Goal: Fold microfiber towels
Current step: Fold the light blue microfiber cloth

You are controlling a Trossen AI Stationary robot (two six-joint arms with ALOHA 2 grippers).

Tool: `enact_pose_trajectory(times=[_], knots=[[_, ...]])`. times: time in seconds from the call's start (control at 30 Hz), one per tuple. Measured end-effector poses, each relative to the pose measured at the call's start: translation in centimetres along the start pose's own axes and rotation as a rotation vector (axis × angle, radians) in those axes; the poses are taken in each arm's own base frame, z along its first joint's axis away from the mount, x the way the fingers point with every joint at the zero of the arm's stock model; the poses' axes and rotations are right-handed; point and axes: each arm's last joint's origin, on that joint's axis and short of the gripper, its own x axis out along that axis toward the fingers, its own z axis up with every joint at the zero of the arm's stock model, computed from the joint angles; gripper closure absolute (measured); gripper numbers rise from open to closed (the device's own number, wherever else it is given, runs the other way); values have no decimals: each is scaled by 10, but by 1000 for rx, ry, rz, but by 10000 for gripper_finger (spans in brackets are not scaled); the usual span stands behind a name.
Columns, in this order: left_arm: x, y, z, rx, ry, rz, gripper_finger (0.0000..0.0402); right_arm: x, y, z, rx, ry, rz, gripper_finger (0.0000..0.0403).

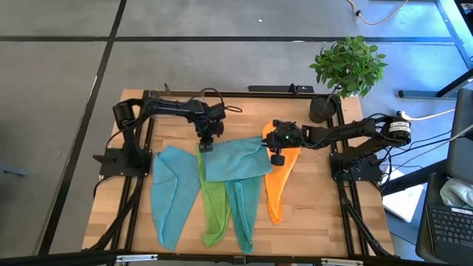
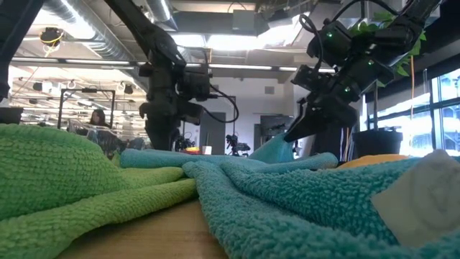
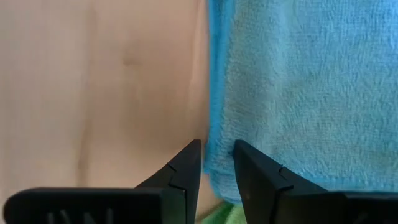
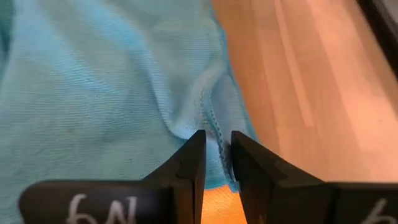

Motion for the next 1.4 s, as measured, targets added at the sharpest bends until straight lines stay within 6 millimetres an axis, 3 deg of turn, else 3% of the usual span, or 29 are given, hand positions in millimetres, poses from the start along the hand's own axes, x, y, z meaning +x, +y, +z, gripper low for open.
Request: enact_pose_trajectory(times=[0.5, 0.87, 1.17, 1.4], knots=[[4, -1, 0, 14, 26, 21, 317, 0, 1, 0, 0, -7, 29, 325], [4, -3, -1, -13, 57, 63, 396, 0, 0, 0, -16, -2, 12, 325], [-2, -11, -4, -12, 75, 86, 398, 3, -7, -4, -35, 15, -7, 392], [-3, -15, -4, -18, 82, 101, 399, 20, -10, -14, -38, 42, -12, 390]])
